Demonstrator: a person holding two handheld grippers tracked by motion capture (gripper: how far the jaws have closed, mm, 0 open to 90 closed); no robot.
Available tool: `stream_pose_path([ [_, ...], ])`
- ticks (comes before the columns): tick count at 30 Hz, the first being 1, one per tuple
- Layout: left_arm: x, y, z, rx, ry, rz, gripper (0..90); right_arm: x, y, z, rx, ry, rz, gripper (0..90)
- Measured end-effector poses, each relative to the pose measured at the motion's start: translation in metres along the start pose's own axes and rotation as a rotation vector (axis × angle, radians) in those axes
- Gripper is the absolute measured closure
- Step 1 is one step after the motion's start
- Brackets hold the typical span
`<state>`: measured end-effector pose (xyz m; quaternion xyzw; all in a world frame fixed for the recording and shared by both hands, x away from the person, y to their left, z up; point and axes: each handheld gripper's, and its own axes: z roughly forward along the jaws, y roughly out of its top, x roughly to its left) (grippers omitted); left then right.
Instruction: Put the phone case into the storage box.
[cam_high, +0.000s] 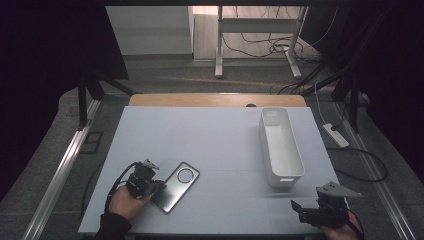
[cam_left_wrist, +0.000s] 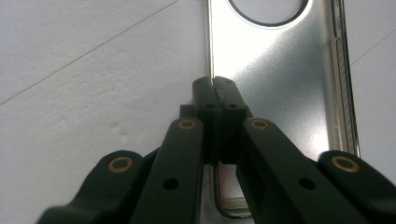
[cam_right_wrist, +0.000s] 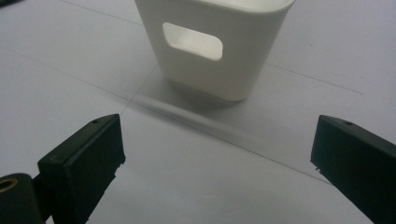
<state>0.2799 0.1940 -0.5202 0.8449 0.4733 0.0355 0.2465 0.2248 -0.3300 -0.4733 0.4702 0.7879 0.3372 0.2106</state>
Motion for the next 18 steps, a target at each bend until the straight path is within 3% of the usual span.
stream_pose_path([
  [4, 0.002, -0.003, -0.005, -0.050, -0.018, -0.021, 89.1, 0.000, 0.000, 0.000, 0.000, -0.001, 0.000, 2.0],
  [8, 0.003, -0.002, -0.010, -0.078, -0.015, -0.017, 89.2, 0.000, 0.000, 0.000, -0.001, -0.001, 0.001, 2.0],
  [18, -0.004, 0.004, -0.019, -0.237, -0.035, -0.030, 89.1, 0.000, 0.000, 0.000, 0.000, -0.001, -0.002, 2.0],
])
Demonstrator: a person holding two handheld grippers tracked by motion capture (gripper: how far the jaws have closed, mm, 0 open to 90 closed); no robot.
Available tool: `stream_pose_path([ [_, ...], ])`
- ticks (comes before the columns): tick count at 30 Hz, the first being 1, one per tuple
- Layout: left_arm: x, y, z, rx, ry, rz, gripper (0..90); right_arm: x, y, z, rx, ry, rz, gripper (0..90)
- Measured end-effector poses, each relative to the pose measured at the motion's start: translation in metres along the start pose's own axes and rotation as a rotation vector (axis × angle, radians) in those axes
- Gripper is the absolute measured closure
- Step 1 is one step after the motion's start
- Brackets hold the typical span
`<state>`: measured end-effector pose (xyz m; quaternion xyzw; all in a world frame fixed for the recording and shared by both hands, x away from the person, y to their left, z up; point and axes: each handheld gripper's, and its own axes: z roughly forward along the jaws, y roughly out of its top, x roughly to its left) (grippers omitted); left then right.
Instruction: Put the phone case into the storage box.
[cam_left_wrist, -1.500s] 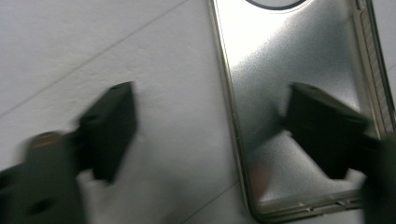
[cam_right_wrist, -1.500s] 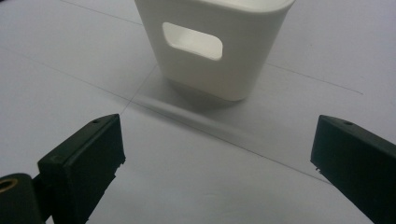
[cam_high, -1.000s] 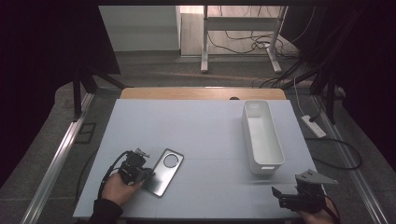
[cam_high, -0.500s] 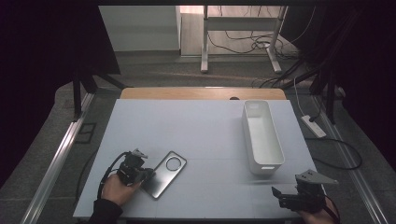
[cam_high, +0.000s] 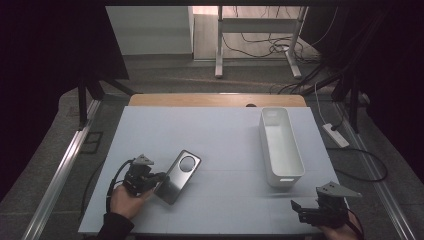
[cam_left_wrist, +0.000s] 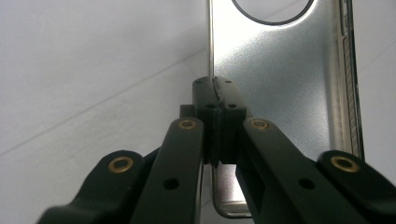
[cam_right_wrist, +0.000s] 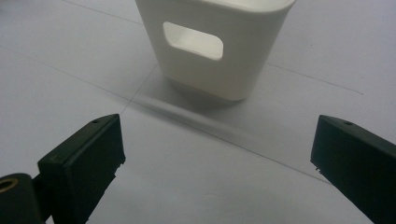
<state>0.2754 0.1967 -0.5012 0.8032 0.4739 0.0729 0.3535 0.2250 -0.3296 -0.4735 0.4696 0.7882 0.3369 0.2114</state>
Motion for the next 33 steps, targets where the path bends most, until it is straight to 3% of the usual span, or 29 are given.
stream_pose_path([
  [11, -0.021, 0.020, -0.004, -0.125, -0.027, 0.045, 89.0, 0.000, 0.000, 0.000, 0.000, 0.003, -0.004, 2.0],
  [17, -0.039, 0.030, -0.006, -0.193, -0.037, 0.074, 89.1, 0.000, 0.000, 0.000, 0.000, 0.005, -0.007, 2.0],
  [23, -0.050, 0.031, -0.003, -0.225, -0.048, 0.106, 89.1, 0.001, 0.000, 0.000, 0.003, 0.005, -0.012, 2.0],
  [33, -0.051, 0.027, 0.003, -0.219, -0.056, 0.113, 89.0, 0.002, 0.000, -0.002, -0.009, 0.017, -0.025, 1.3],
])
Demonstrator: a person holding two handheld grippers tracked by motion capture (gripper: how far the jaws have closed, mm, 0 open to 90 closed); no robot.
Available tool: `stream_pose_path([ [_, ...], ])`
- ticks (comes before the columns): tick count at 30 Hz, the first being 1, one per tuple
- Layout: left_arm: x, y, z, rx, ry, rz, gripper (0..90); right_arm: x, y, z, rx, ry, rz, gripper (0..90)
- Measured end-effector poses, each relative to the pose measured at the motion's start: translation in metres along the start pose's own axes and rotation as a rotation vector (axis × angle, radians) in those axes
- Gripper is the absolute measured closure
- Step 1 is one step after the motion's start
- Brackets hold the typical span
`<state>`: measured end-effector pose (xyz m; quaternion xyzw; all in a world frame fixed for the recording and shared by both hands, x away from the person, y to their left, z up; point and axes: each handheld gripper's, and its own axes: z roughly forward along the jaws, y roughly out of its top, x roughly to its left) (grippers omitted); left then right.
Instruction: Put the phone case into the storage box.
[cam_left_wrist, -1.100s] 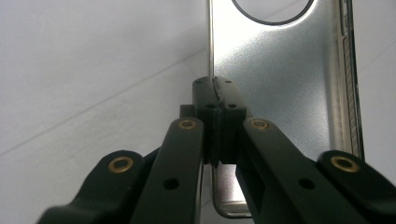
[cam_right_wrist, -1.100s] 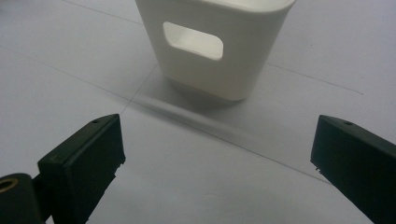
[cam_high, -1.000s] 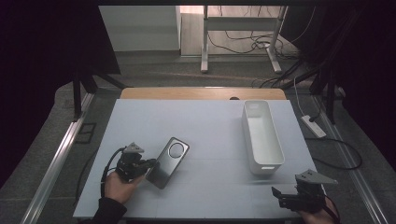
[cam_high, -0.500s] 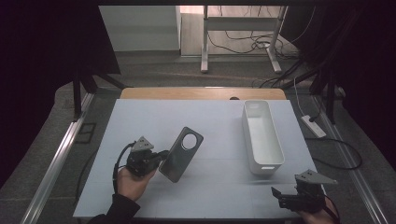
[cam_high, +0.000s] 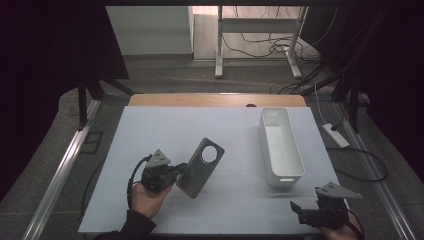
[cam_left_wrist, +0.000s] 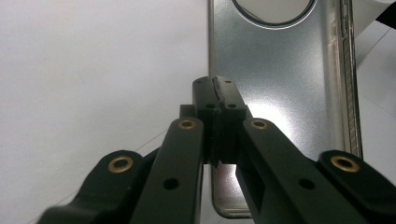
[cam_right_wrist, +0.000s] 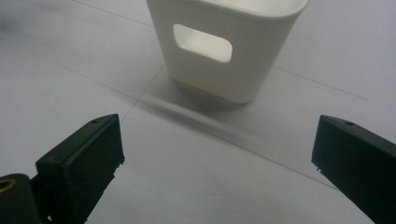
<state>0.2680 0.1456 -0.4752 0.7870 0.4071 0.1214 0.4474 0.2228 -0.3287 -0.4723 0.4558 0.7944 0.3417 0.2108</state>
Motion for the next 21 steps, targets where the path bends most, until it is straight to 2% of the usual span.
stream_pose_path([
  [3, -0.001, -0.001, 0.001, -0.001, 0.001, 0.001, 89.0, 0.001, 0.001, -0.001, -0.006, 0.028, 0.010, 0.0],
  [6, 0.000, -0.001, 0.000, -0.004, -0.002, -0.001, 89.0, 0.004, 0.004, -0.002, -0.017, 0.046, -0.001, 0.0],
  [8, 0.000, -0.001, -0.001, -0.008, -0.001, -0.002, 89.0, 0.007, 0.009, -0.004, -0.034, 0.084, -0.013, 0.0],
  [15, 0.000, 0.000, -0.002, -0.010, -0.009, -0.003, 89.0, 0.004, 0.024, -0.013, -0.088, 0.203, 0.019, 0.8],
  [21, 0.000, 0.002, -0.001, -0.010, -0.018, -0.004, 89.0, 0.008, 0.044, -0.017, -0.105, 0.237, -0.025, 1.0],
])
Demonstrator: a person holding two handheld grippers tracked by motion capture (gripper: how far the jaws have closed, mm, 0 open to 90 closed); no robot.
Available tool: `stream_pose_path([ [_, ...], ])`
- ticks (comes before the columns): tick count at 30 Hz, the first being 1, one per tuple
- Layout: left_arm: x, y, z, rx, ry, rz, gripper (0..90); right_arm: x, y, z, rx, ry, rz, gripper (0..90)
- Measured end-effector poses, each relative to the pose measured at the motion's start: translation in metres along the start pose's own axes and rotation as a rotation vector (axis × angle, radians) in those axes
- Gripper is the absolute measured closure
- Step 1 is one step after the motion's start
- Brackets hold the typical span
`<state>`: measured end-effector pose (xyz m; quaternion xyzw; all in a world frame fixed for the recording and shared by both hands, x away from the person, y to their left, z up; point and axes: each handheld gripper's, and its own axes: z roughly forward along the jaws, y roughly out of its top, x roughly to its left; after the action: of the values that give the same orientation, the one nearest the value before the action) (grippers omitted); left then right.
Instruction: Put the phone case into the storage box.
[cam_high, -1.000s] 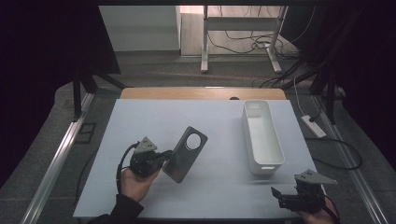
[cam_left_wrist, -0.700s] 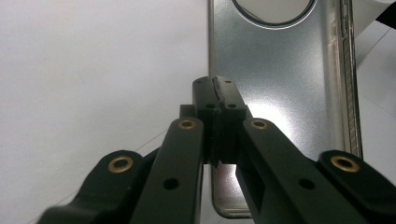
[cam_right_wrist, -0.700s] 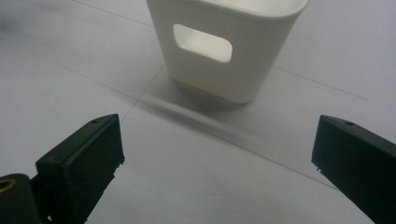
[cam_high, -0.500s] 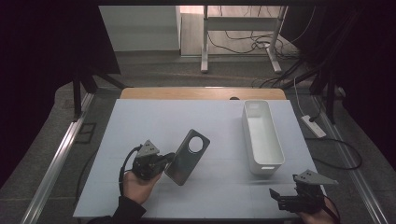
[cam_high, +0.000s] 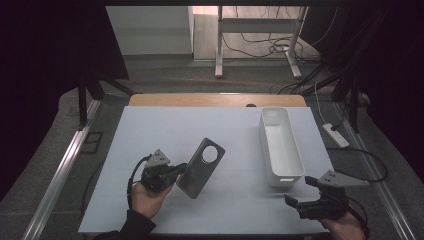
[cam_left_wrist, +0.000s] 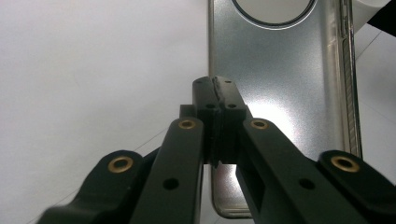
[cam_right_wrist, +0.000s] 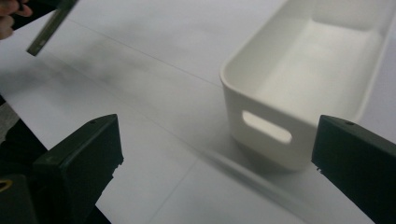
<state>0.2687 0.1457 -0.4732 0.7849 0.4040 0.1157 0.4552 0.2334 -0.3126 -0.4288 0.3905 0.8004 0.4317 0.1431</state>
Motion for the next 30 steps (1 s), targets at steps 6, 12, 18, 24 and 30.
stream_pose_path([
  [6, -0.001, 0.002, 0.000, -0.005, -0.004, 0.003, 89.0, 0.001, 0.021, 0.012, 0.009, 0.067, -0.012, 0.0],
  [12, -0.003, 0.003, -0.001, -0.008, -0.004, 0.006, 89.0, 0.000, 0.032, 0.025, 0.034, 0.120, -0.019, 0.0],
  [18, -0.005, 0.004, 0.000, -0.013, -0.004, 0.009, 89.0, 0.003, 0.042, 0.032, -0.002, 0.185, 0.029, 0.0],
  [24, -0.009, 0.006, 0.002, -0.012, -0.018, 0.019, 89.0, 0.007, 0.052, 0.047, 0.001, 0.215, 0.047, 0.0],
  [30, -0.012, 0.009, 0.004, -0.012, -0.028, 0.027, 89.0, 0.013, 0.061, 0.061, 0.012, 0.256, 0.042, 0.0],
])
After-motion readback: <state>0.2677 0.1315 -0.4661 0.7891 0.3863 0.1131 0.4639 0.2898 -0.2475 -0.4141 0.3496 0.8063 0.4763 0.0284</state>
